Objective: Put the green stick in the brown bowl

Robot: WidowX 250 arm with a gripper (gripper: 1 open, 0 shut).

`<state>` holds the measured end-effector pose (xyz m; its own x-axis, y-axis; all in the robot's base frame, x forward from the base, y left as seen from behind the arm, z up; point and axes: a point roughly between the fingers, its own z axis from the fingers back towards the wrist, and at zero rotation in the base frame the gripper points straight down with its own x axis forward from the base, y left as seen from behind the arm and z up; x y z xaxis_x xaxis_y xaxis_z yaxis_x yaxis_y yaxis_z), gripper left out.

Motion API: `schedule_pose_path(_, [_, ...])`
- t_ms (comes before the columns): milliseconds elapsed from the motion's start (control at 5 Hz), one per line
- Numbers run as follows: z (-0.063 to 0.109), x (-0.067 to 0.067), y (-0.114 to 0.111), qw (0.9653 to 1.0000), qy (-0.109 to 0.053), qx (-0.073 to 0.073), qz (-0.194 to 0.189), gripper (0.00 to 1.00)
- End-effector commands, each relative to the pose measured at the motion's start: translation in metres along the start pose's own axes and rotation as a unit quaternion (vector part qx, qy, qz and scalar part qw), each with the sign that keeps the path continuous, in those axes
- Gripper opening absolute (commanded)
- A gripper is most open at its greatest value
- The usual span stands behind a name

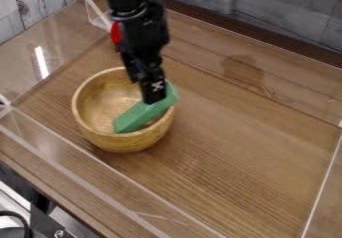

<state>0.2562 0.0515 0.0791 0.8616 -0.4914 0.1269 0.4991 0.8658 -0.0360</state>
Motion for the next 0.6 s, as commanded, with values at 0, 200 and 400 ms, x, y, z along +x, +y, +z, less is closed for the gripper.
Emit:
schedule_pose_path(0, [0.021, 0.021, 0.001, 0.9992, -0.024, 0.027, 0.019, 1.0])
schedule_pose_path(200, [0.012, 0.017, 0.001, 0.998, -0.024, 0.031, 0.051, 0.0])
schedule_pose_path(400, [0.003, 0.012, 0.0, 0.9955, -0.023, 0.034, 0.086, 0.0])
